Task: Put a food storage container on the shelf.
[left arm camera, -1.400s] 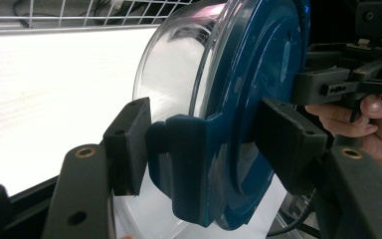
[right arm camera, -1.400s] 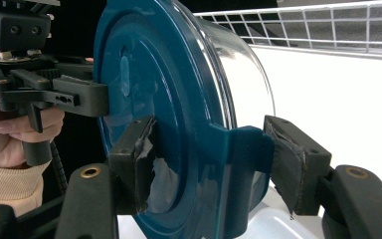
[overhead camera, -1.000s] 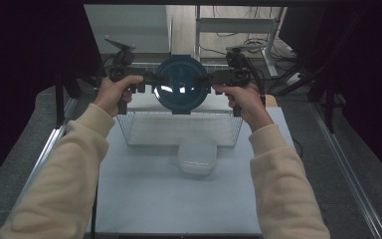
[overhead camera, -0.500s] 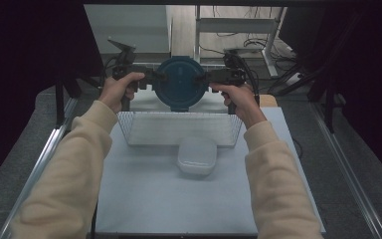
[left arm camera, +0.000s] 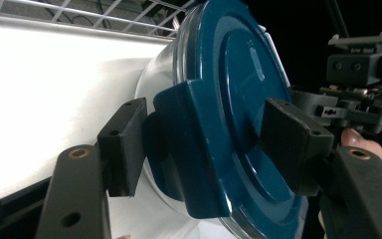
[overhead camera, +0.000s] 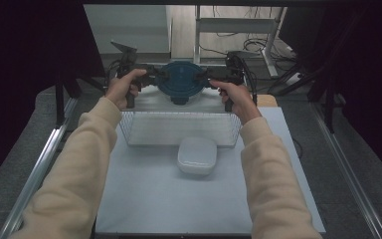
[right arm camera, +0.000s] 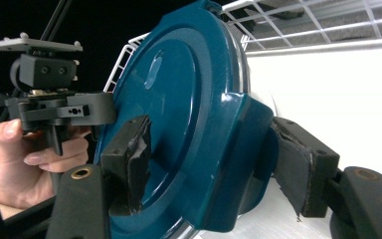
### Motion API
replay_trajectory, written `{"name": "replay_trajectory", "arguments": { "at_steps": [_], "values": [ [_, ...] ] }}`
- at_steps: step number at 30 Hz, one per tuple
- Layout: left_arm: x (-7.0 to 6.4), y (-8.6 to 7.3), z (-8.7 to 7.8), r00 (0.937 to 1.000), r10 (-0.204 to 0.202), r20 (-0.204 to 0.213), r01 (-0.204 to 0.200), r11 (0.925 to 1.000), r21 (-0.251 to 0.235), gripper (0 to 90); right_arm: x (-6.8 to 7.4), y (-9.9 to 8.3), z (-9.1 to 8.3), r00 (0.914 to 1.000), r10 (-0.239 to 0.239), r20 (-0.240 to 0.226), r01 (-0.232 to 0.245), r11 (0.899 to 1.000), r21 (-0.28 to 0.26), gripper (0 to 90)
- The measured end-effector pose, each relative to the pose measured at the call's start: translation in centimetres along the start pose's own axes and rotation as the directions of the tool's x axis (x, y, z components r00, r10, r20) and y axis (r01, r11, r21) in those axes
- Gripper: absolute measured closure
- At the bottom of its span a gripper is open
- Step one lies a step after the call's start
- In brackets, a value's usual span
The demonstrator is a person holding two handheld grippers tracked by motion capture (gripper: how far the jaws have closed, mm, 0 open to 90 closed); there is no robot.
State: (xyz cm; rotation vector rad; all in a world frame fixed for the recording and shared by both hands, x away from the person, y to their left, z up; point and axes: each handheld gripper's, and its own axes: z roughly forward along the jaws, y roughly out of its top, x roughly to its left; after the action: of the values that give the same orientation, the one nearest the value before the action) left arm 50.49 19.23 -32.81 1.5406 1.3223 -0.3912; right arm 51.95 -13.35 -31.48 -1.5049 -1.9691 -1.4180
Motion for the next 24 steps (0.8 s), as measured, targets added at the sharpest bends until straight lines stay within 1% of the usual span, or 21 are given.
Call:
{"name": "replay_trajectory", "arguments": {
  "at_steps": [1,3,7,8,9,10,11,12,13,14,15,16,17,18,19,21,22,23,24],
  "values": [
    [0.2,0.0,0.1,1.0,-0.006,0.002,0.006,1.0,0.0,36.5,-0.2,0.0,0.1,0.9999,0.01,-0.002,-0.01,1.0,0.003,35.1],
    [0.2,0.0,0.2,1.0,-0.001,0.005,0.001,1.0,-0.008,36.2,-0.4,0.0,0.1,0.9997,0.024,-0.005,-0.024,1.0,0.004,34.9],
    [0.2,-0.1,0.3,1.0,0.004,0.006,-0.004,0.9998,-0.021,35.9,-0.4,-0.2,0.1,0.9999,0.015,-0.007,-0.016,1.0,-0.015,33.9],
    [0.2,-0.2,0.3,0.9999,0.014,0.001,-0.014,0.9995,-0.027,35.7,-0.3,-0.2,0.2,0.9999,0.011,-0.001,-0.011,1.0,-0.02,32.9],
    [0.1,-0.3,0.3,0.9998,0.02,-0.008,-0.021,0.9992,-0.034,34.3,0.0,-0.4,0.3,0.9997,-0.011,0.02,0.011,1.0,-0.026,29.9],
    [-0.2,-0.5,0.3,0.9983,0.033,-0.049,-0.035,0.9982,-0.048,31.5,0.2,-0.5,0.3,0.9991,-0.024,0.036,0.025,0.999,-0.027,27.5],
    [-0.5,-0.6,0.2,0.9946,0.05,-0.09,-0.056,0.9968,-0.057,26.1,0.6,-0.6,0.4,0.9966,-0.049,0.066,0.051,0.998,-0.036,23.7],
    [-1.2,-0.9,-0.2,0.9844,0.091,-0.151,-0.104,0.9913,-0.081,23.0,1.0,-0.8,0.3,0.9933,-0.058,0.1,0.063,0.997,-0.046,21.8],
    [-1.4,-1.0,-0.5,0.9784,0.115,-0.171,-0.132,0.9875,-0.087,21.4,1.8,-1.0,0.0,0.9828,-0.101,0.155,0.114,0.991,-0.077,18.6],
    [-1.8,-1.3,-0.9,0.9727,0.137,-0.188,-0.157,0.9827,-0.098,20.1,2.3,-1.2,-0.2,0.9776,-0.122,0.172,0.138,0.987,-0.088,16.5],
    [-2.1,-1.5,-1.2,0.9692,0.149,-0.196,-0.173,0.9788,-0.11,18.7,2.9,-1.3,-0.5,0.9715,-0.145,0.188,0.165,0.982,-0.096,14.2],
    [-2.4,-1.9,-2.0,0.9614,0.18,-0.208,-0.207,0.9712,-0.118,18.3,3.3,-1.5,-0.7,0.9676,-0.162,0.194,0.183,0.978,-0.101,12.6],
    [-2.6,-2.3,-2.4,0.9586,0.19,-0.213,-0.22,0.9667,-0.131,18.3,3.9,-1.8,-1.2,0.9605,-0.189,0.204,0.213,0.972,-0.103,10.8],
    [-3.0,-3.1,-3.3,0.9527,0.215,-0.215,-0.249,0.9576,-0.145,18.5,4.2,-2.0,-1.5,0.9542,-0.208,0.215,0.234,0.967,-0.101,10.3],
    [-3.3,-3.8,-3.8,0.9451,0.237,-0.225,-0.273,0.9512,-0.144,18.7,4.8,-2.5,-2.2,0.9364,-0.249,0.247,0.279,0.956,-0.094,10.5],
    [-3.7,-5.1,-4.6,0.9178,0.279,-0.283,-0.324,0.9371,-0.129,19.4,5.4,-3.5,-3.2,0.9086,-0.305,0.285,0.345,0.933,-0.1,11.5],
    [-4.0,-5.9,-5.0,0.9067,0.295,-0.301,-0.344,0.9307,-0.124,20.3,5.5,-3.9,-3.6,0.9012,-0.32,0.292,0.361,0.927,-0.098,11.8],
    [-4.1,-6.6,-5.3,0.9003,0.309,-0.307,-0.358,0.9263,-0.117,20.7,5.6,-4.5,-4.1,0.8955,-0.334,0.294,0.374,0.923,-0.091,12.8],
    [-4.3,-7.7,-5.8,0.8921,0.329,-0.309,-0.378,0.9192,-0.111,20.9,5.6,-4.9,-4.5,0.8909,-0.347,0.293,0.386,0.918,-0.088,13.6]
  ]
}}
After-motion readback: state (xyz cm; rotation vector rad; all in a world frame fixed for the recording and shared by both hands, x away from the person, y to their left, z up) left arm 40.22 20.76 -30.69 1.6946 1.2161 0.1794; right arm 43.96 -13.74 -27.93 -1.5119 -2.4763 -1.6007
